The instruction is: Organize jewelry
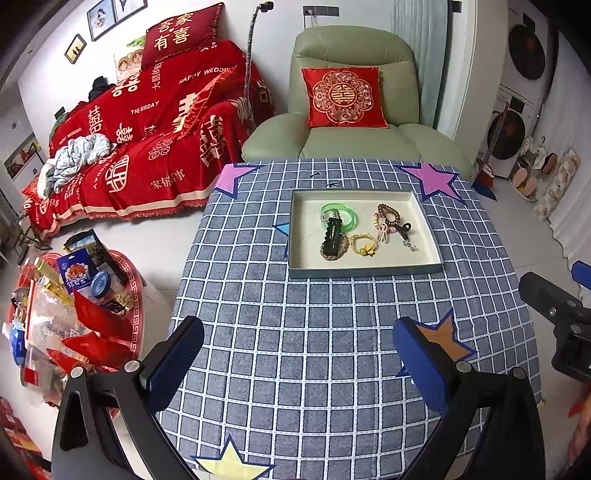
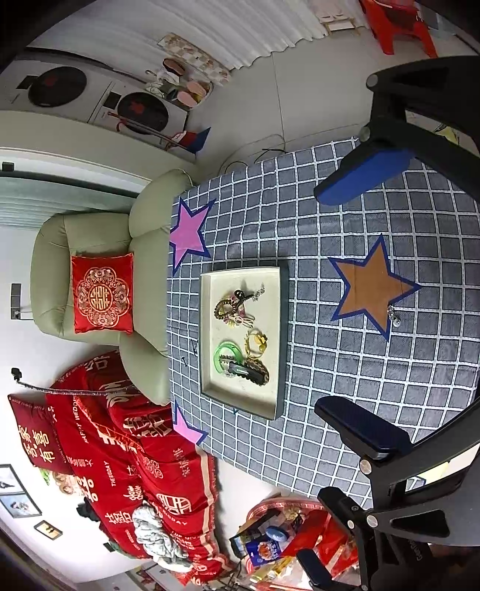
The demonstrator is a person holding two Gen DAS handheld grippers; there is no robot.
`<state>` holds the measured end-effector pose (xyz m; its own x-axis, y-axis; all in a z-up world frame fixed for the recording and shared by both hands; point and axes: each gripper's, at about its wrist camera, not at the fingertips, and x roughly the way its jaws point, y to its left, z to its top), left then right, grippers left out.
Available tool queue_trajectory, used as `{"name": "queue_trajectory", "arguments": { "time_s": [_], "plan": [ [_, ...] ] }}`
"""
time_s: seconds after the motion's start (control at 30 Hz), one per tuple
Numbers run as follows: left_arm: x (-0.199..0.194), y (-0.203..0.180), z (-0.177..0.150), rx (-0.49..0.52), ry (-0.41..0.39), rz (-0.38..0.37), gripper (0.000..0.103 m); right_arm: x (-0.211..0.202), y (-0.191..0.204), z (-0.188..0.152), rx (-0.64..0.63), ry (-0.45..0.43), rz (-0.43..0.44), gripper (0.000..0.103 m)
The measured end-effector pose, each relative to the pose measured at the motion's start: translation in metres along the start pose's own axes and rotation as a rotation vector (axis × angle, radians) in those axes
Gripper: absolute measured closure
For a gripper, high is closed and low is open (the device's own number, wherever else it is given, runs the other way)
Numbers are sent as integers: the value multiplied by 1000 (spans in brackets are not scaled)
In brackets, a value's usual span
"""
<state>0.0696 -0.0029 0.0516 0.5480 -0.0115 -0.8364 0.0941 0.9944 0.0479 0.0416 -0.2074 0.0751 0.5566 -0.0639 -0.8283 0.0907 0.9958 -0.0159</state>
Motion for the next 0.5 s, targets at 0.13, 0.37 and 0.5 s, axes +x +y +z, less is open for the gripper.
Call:
{"name": "queue_trajectory", "arguments": {
  "time_s": [0.13,0.37,0.5],
  "plan": [
    [-6,-1,-1,-2,-7,3,0,-4,-6,1,11,-8,3,0],
    [-9,-1,-3,-1,-10,0,0,-8,-9,1,17,-17,0,0],
    [-11,-3,-4,5,-10,-3,0,-9,-10,1,18,-20,-2,0]
  ]
}}
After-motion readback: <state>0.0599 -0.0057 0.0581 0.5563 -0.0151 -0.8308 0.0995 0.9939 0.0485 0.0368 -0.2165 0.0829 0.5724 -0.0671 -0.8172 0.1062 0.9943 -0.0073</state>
